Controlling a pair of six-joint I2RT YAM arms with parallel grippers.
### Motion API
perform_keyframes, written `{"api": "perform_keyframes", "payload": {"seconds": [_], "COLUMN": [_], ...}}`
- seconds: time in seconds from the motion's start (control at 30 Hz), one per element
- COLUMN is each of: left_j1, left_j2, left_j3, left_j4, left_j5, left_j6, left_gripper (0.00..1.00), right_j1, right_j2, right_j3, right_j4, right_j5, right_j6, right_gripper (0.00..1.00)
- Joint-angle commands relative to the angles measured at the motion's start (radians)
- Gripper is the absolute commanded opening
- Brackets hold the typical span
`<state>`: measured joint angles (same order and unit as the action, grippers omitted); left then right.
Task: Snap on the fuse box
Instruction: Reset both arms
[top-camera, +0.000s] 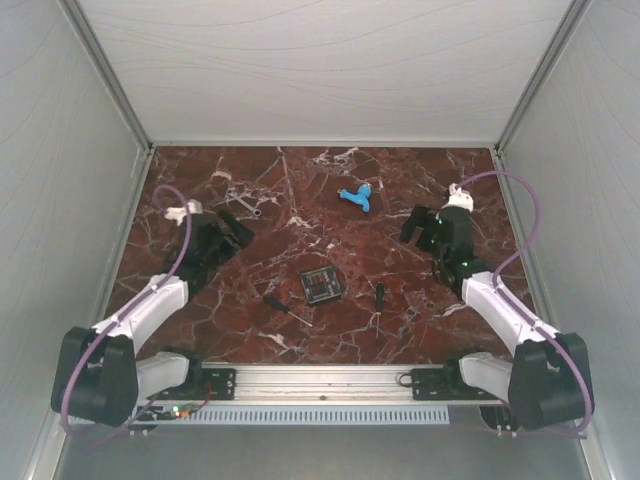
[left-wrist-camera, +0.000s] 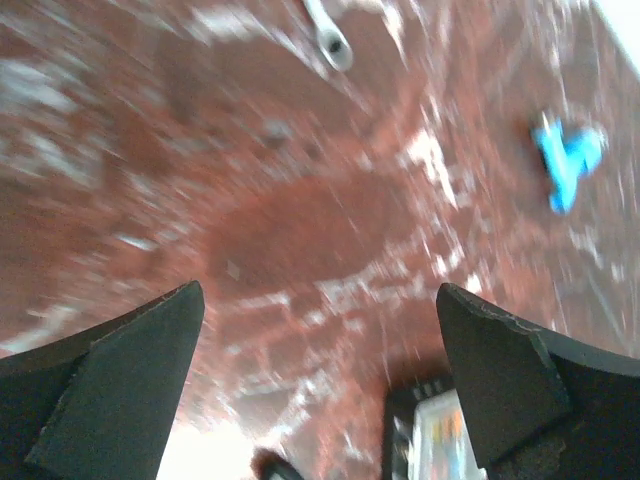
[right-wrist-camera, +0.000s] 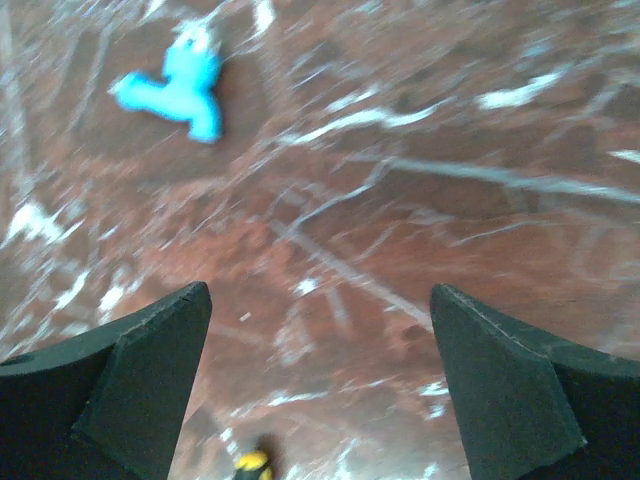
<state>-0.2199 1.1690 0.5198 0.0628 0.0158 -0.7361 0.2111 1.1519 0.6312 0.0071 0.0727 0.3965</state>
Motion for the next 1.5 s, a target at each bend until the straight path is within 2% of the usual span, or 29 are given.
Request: {"api": "perform_keyframes", "payload": {"seconds": [0.0,0.07,0.17,0.27,0.37,0.4,0.43,0.53,0.67,0.73,0.8,0.83,0.9,0.97,1.0,1.07,1.13,1.3,1.47], "left_j1": [0.094,0.105,0.110,0.135,0.147,0.150,0.151,0.184,0.234,0.258,0.272,0.271,0.272,0.269,0.261,0.260,0.260,0.258,0.256], "left_j2": [-0.071,-0.086,-0.072,-0.038,0.050,0.088,0.105,0.139,0.184,0.212,0.299,0.319,0.399,0.363,0.384,0.371,0.381,0.382,0.386], "left_j3": [-0.062,-0.098,-0.163,-0.198,-0.298,-0.314,-0.306,-0.302,-0.313,-0.329,-0.382,-0.391,-0.367,-0.310,-0.313,-0.310,-0.313,-0.275,-0.274], "left_j4": [0.140,0.220,0.384,0.491,0.769,0.885,0.890,0.951,1.081,1.143,1.351,1.372,1.435,1.256,1.304,1.270,1.305,1.226,1.229], "left_j5": [-0.298,-0.484,-0.652,-0.671,-0.641,-0.641,-0.616,-0.460,-0.236,-0.172,-0.092,-0.005,0.038,0.023,0.013,0.010,0.015,0.140,0.147], "left_j6": [0.044,0.093,0.235,0.307,0.388,0.439,0.455,0.506,0.542,0.552,0.589,0.609,0.640,0.625,0.641,0.634,0.641,0.689,0.694], "left_gripper": [0.99,1.00,1.00,1.00,1.00,0.99,0.99,0.99,0.99,0.99,0.99,0.99,0.99,1.00,1.00,1.00,1.00,1.00,1.00], "right_j1": [-0.033,-0.057,-0.083,-0.103,-0.123,-0.124,-0.126,-0.130,-0.178,-0.188,-0.189,-0.189,-0.188,-0.189,-0.188,-0.190,-0.189,-0.188,-0.189], "right_j2": [-0.034,-0.005,0.098,0.233,0.353,0.353,0.353,0.424,0.419,0.420,0.415,0.419,0.417,0.416,0.416,0.416,0.417,0.417,0.416], "right_j3": [-0.109,-0.168,-0.203,-0.255,-0.338,-0.330,-0.321,-0.352,-0.305,-0.302,-0.301,-0.302,-0.301,-0.301,-0.301,-0.300,-0.300,-0.300,-0.300], "right_j4": [0.226,0.381,0.581,0.798,1.064,1.026,1.012,1.152,1.044,1.032,1.024,1.032,1.026,1.023,1.025,1.022,1.025,1.024,1.024], "right_j5": [0.414,0.464,0.491,0.463,0.350,0.285,0.236,0.113,-0.028,-0.053,-0.056,-0.054,-0.055,-0.057,-0.058,-0.058,-0.058,-0.058,-0.058], "right_j6": [-0.059,-0.095,-0.179,-0.262,-0.306,-0.313,-0.322,-0.387,-0.373,-0.369,-0.369,-0.369,-0.369,-0.369,-0.369,-0.369,-0.368,-0.369,-0.369], "right_gripper": [0.90,0.90,0.92,0.93,0.94,0.94,0.93,0.91,0.98,0.98,0.98,0.98,0.98,0.98,0.98,0.98,0.98,0.98,0.98]}}
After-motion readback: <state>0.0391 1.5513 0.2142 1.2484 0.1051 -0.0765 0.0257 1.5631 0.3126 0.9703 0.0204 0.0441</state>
